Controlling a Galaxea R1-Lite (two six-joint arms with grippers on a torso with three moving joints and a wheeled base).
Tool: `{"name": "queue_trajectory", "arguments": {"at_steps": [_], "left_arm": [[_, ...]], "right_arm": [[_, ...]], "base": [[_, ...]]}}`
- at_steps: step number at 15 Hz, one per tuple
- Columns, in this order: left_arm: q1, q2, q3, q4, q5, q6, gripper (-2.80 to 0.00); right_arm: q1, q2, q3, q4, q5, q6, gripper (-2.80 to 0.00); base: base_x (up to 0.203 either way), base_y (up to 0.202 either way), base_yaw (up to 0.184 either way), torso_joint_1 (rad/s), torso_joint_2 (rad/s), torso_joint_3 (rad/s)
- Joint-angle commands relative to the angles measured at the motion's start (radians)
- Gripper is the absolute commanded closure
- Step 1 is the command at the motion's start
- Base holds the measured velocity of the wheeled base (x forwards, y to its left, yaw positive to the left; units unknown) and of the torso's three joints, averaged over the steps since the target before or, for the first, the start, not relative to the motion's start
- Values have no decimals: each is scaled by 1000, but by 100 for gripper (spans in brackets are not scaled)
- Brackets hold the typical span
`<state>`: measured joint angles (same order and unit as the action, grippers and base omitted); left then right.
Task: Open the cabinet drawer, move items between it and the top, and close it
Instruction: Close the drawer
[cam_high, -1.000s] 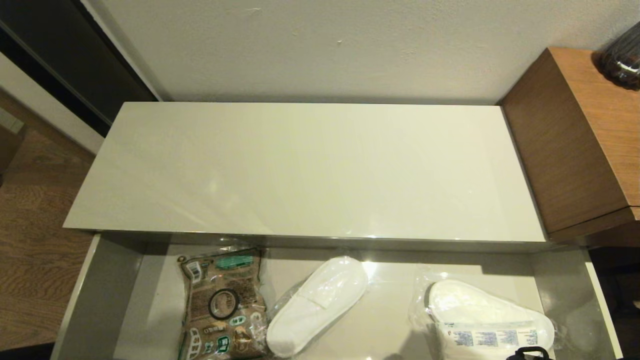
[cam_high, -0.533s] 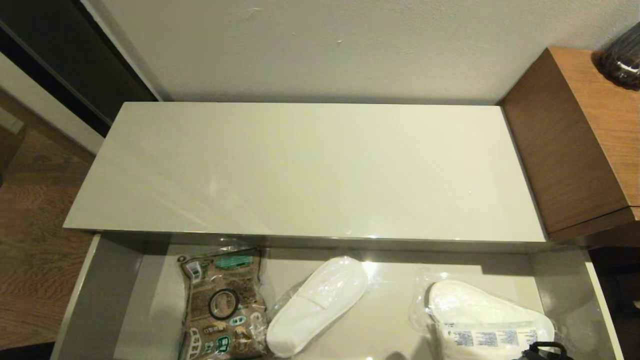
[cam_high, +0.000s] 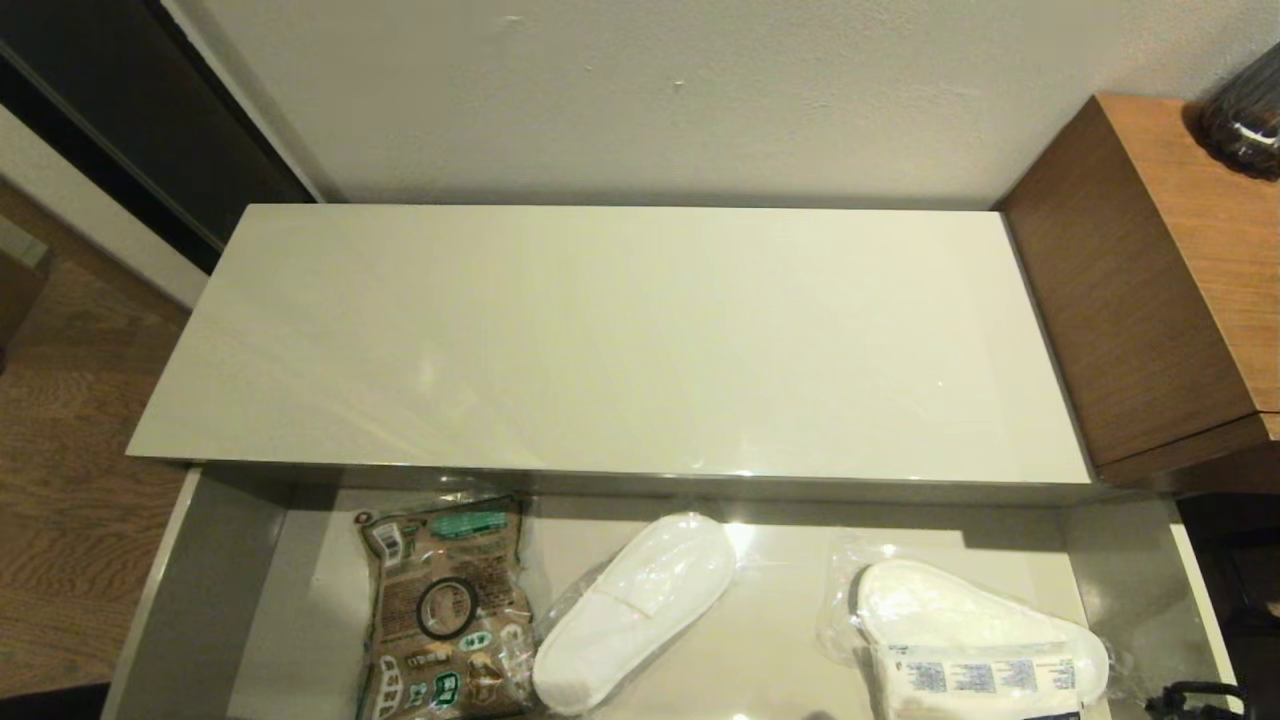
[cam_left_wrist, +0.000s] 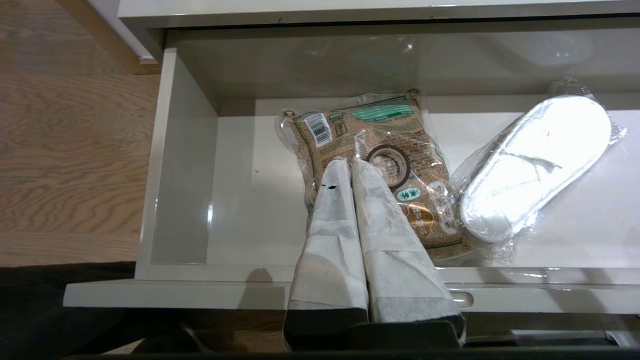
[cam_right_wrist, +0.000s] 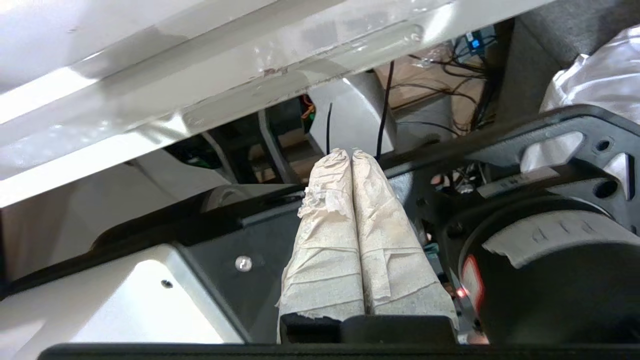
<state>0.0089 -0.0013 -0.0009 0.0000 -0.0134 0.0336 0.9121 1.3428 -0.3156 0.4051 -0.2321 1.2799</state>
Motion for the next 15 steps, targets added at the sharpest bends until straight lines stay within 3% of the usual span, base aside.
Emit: {"name": "queue_trajectory", "arguments": {"at_steps": [1,6,10,15], "left_arm": [[0,1,0,0,0,0,0],[-1,1,0,0,0,0,0],[0,1,0,0,0,0,0],[0,1,1,0,0,0,0]], "right_arm": [[1,-20,-7,0,2,5,0],[5,67,12,-8,41,-3,0],[60,106,6,-10,73,0,0],[102,234,10,-71,174,9,0]], "base": [[0,0,0,0,0,0],[0,0,0,0,0,0],[0,0,0,0,0,0],[0,0,0,0,0,0]]}}
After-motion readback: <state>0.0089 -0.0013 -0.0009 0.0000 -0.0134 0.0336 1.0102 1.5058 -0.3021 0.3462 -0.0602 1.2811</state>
